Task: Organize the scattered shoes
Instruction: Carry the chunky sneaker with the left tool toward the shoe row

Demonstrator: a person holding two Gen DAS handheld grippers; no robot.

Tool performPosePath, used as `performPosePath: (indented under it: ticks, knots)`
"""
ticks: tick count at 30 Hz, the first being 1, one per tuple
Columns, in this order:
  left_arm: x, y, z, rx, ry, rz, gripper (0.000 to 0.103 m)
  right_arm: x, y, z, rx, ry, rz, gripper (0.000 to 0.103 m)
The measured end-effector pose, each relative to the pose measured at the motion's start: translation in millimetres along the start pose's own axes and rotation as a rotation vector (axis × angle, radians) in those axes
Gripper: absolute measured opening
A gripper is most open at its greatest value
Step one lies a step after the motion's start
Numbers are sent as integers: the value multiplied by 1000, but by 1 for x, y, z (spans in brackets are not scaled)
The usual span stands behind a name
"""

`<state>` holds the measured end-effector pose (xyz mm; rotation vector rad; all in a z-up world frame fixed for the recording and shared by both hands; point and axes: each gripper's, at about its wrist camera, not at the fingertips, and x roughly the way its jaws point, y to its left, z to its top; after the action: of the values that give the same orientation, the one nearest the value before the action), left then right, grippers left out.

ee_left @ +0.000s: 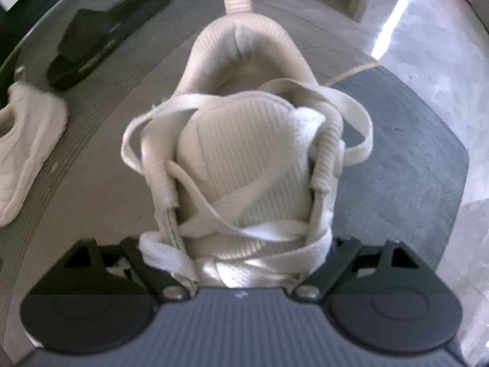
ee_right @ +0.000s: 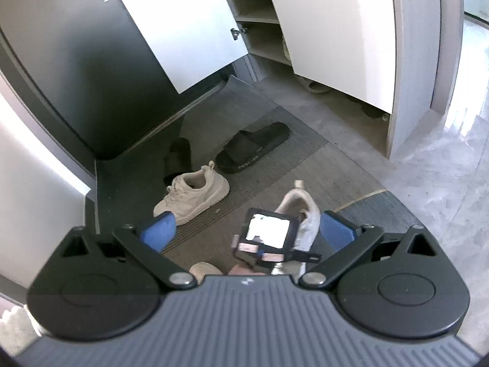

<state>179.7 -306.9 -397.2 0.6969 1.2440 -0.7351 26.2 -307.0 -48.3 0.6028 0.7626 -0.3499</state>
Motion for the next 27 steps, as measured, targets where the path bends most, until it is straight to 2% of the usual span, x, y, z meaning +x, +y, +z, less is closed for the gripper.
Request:
performPosePath:
  ticks: [5, 6, 10, 16, 21, 27]
  knots:
    - [43, -8, 8, 3, 57, -11, 90, 2, -9, 5, 36, 0, 9, 103]
    - [46, -8, 8, 6, 68, -13, 94, 2, -10, 5, 41, 0, 11, 103]
    - [41, -11, -1, -9, 61, -15, 96, 0, -16, 6, 65, 1, 27, 103]
    - [-7, 18, -15, -149, 27, -98, 99, -11, -22, 6, 80, -36, 28, 103]
    - [-64, 35, -45, -180, -30, -55, 102, -16, -24, 4, 95, -50, 43, 103]
    - [-129, 67, -93, -265, -48, -36, 102, -19, -17, 2, 79, -81, 28, 103]
